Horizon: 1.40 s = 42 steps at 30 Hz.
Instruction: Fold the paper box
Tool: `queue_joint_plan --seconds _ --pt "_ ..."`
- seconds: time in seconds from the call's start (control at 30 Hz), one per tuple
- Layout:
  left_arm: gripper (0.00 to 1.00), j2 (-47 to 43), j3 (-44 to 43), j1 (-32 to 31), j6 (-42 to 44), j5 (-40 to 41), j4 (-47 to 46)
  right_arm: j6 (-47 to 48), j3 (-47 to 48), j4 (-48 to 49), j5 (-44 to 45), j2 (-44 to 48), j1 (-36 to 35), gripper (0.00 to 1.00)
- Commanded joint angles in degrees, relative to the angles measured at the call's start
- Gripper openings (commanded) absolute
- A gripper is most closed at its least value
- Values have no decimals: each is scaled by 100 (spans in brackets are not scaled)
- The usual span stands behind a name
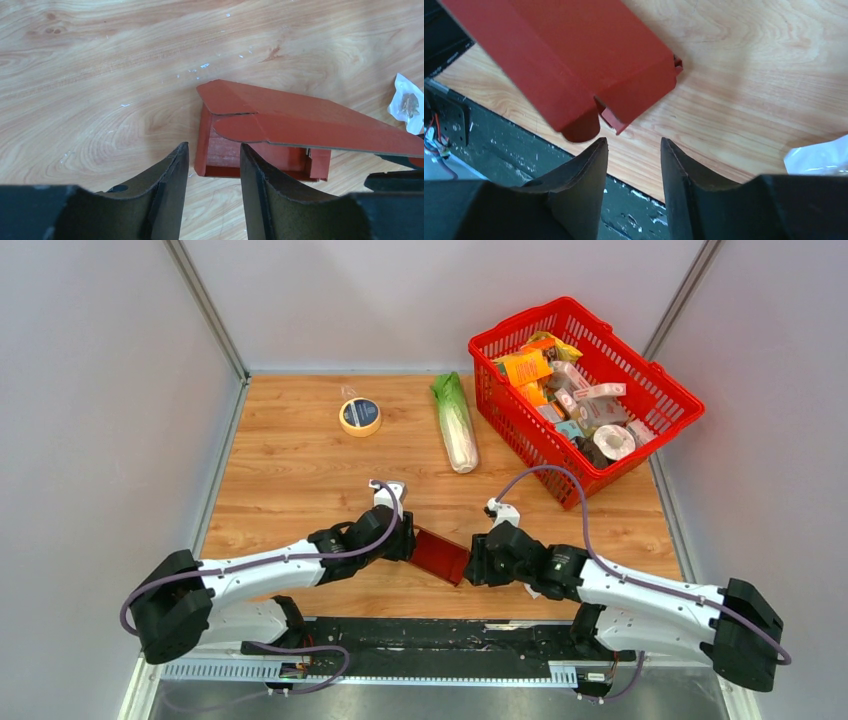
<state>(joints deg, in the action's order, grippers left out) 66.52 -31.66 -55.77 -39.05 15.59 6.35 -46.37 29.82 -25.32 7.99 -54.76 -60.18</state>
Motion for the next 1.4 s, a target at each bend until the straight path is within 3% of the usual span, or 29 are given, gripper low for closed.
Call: queue_joint_plan --seconds 0.0,0.37,0.6,0.73,0.9,1.0,1.13,1.27,1.37 --pt "49 247 72 13 -367 154 -555 -468 103 660 299 -341 -2 47" --pt "42 775 169 -197 -753 541 -854 -619 296 536 651 -1123 270 47" --pt "37 643 371 -286 -1017 796 -890 -329 446 888 888 -1476 305 41" --pt "40 214 564 -312 -991 814 -872 -267 358 1073 968 -1371 323 42" --pt "62 -840 775 -294 -377 778 -496 -101 129 1231 784 -1037 560 45" --pt "67 -1676 854 -286 256 830 -275 92 103 1328 485 -931 709 46" --pt "67 -2476 986 -259 1213 648 -536 234 76 1346 116 -870 876 46" --pt "59 -2434 977 -259 2074 -64 -1047 286 67 1372 -148 -869 1000 46" --pt "59 -2188 1126 -259 2445 -285 -1538 330 68 1416 -323 -826 1035 47"
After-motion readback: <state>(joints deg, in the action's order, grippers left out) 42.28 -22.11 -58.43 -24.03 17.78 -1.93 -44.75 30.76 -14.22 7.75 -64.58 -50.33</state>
